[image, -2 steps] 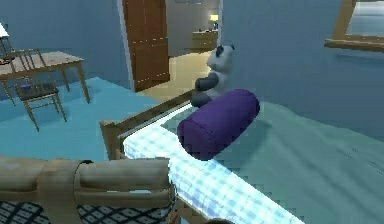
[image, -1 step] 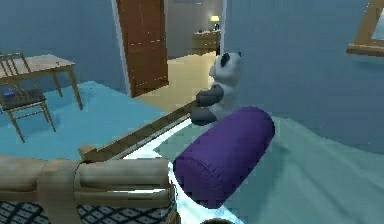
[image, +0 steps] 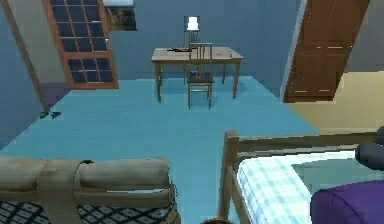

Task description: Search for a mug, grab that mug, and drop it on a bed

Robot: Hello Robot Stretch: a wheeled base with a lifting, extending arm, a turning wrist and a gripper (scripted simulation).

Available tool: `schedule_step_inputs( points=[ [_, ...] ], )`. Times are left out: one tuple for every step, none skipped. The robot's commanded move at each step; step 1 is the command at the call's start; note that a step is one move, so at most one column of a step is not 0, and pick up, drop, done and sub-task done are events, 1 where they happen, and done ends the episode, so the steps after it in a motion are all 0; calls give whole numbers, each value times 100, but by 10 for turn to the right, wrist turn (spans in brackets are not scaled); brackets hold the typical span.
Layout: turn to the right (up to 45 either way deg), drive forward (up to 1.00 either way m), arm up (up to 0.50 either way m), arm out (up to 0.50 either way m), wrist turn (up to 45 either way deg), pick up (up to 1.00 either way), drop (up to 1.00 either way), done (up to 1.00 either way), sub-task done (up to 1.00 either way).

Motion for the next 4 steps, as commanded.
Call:
schedule_step_inputs(
  points=[
    [-270, 0, 0, 0, 0, 0, 0, 0, 0],
    [-30, 0, 0, 0, 0, 0, 0, 0, 0],
    [450, 0, 0, 0, 0, 0, 0, 0, 0],
    [90, 0, 0, 0, 0, 0, 0, 0, 0]
  ],
)
